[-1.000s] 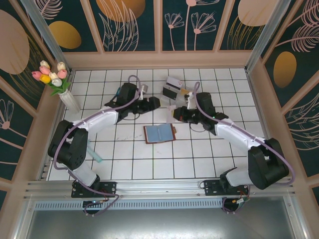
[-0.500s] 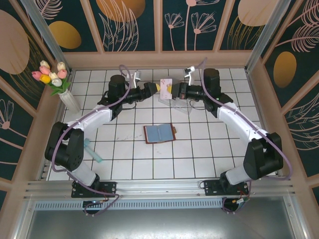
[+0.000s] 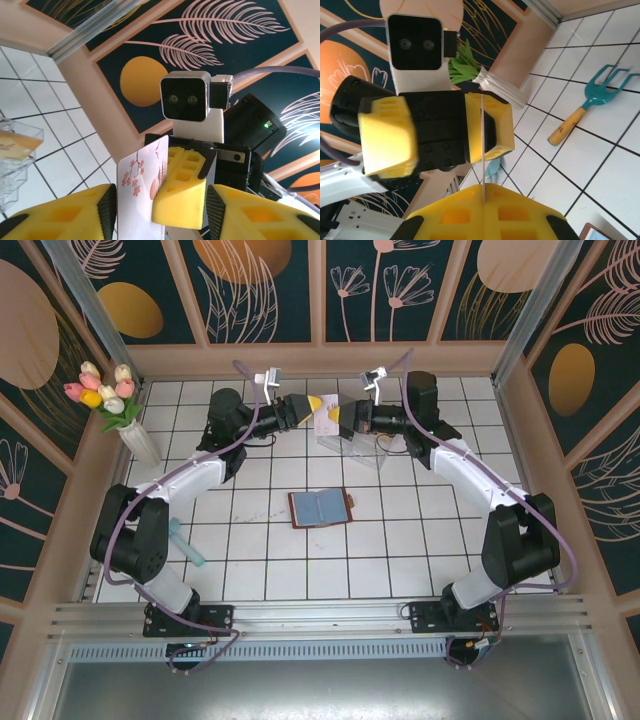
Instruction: Take the credit cards out of the card holder
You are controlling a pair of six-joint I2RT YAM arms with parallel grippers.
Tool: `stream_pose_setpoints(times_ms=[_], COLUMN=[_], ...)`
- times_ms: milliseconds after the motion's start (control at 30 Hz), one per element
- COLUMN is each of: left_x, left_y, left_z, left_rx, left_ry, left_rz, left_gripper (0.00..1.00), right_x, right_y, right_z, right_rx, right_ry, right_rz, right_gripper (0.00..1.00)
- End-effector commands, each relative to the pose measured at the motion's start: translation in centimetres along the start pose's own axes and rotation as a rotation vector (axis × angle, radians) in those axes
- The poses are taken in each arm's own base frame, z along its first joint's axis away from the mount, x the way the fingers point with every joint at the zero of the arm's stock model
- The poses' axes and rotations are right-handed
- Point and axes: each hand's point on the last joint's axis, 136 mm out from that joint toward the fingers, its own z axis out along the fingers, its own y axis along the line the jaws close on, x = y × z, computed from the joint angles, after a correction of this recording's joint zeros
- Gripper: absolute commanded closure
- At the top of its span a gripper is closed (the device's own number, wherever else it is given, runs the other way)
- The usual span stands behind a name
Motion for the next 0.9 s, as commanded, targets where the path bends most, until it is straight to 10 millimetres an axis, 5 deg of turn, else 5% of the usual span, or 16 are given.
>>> stream_pose_setpoints(times_ms=[0,333,533,733,867], left_x=[0.3,-0.7,-1.7,-2.3,-2.2], left_y=[-0.4,-1.0,-0.1,-0.1,0.0], left_z=[0.1,0.3,0.1,-0.4,-0.6], left_rx=[0.053,0.068,0.039,0.051,0.039], left_ry=[0.014,-0.021,-0.098,-0.164,-0.166], left_rz=[0.006,0.002,-0.028,-0.07,-0.076], left_gripper=[0.59,0.99,1.0,1.0,1.0], right_x=[-0.9,-1.1,-2.0,-0.9,-0.9], right_y=[1.8,1.9,3.0,3.5,3.7], right_z=[0.0,-0.2,-0.6,-0.5,-0.6], right_rx=[-0.083,-0.096,-0.09,-0.122,-0.127], right_ry=[0.001,-0.05,-0.196,-0.238,-0.247], right_rz=[-0.039,0.022,0.15,0.175,0.149], right_gripper=[1.0,0.98,0.88,0.88,1.0])
